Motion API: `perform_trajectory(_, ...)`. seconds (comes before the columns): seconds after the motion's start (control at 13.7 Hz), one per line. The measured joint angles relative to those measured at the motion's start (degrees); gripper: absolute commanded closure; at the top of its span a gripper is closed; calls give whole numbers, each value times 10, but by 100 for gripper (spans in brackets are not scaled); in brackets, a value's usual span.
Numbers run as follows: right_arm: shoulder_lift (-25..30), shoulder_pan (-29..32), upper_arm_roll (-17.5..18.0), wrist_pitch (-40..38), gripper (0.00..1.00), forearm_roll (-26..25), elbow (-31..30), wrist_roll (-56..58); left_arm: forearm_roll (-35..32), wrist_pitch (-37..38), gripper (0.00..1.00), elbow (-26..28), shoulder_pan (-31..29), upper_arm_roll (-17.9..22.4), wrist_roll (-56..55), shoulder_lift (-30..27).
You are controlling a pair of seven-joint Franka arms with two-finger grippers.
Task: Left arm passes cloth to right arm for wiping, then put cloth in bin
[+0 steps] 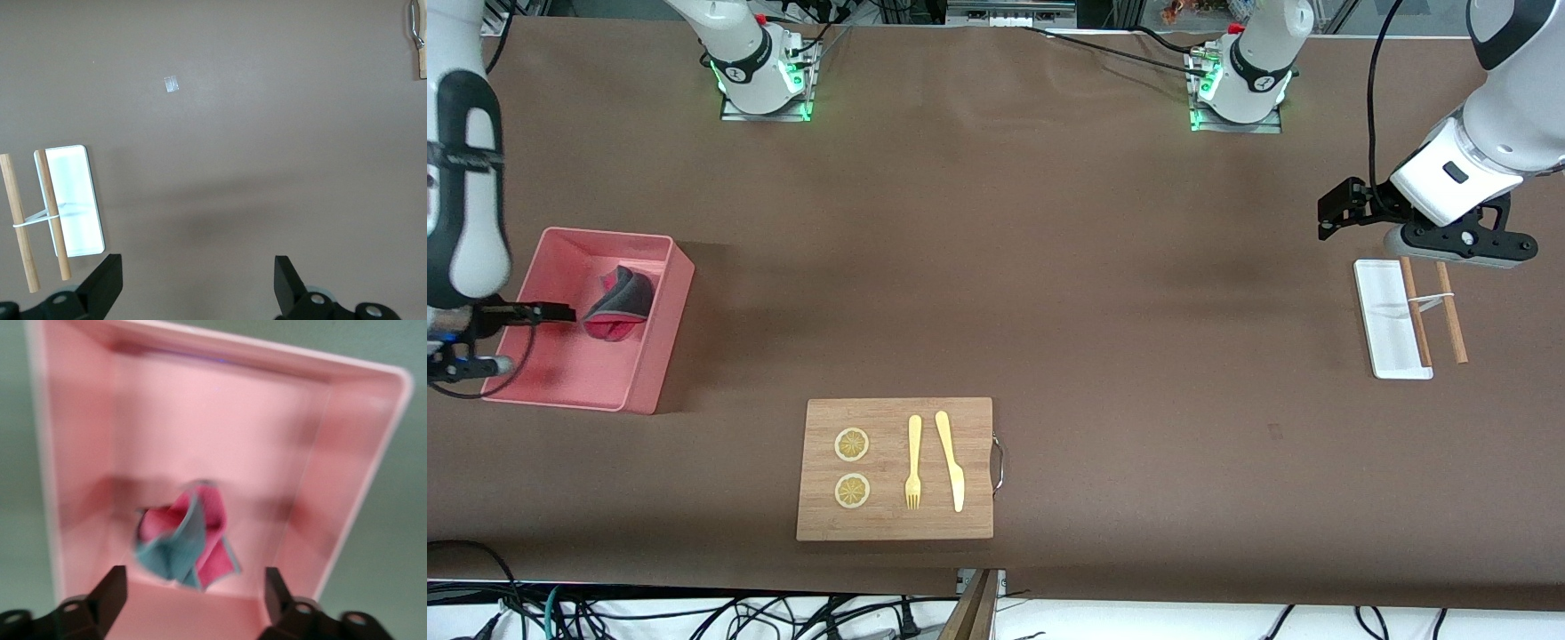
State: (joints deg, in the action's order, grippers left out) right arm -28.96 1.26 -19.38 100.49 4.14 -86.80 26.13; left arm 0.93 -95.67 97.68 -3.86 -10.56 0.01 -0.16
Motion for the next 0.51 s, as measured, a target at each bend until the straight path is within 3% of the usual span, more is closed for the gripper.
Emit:
perform_trajectory(0.22, 52, -1, 17, -72, 1, 0, 34, 0, 0, 0, 0, 0, 0, 0, 0, 0)
perform_trajectory(0.51, 116, -1, 69, -113, 1, -17, 40, -61, 0, 0, 0, 0, 0, 0, 0, 0)
